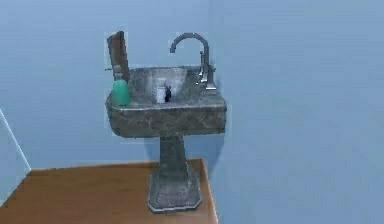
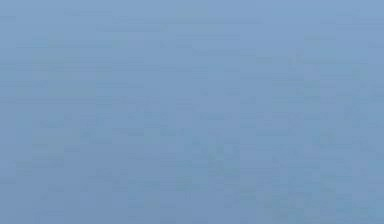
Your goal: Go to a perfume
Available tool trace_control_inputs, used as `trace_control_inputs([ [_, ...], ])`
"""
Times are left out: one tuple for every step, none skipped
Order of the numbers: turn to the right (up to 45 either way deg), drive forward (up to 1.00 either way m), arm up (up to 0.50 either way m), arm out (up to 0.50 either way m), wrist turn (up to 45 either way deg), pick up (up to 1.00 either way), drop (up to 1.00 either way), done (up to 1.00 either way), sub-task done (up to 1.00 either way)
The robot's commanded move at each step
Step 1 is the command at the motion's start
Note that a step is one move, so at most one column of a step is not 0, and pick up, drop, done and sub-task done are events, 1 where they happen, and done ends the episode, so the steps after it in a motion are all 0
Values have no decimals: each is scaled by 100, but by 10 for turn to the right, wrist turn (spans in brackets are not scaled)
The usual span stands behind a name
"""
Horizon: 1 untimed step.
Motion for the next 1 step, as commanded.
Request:
trace_control_inputs([
  [-240, 0, 0, 0, 0, 0, 0, 0, 0],
])
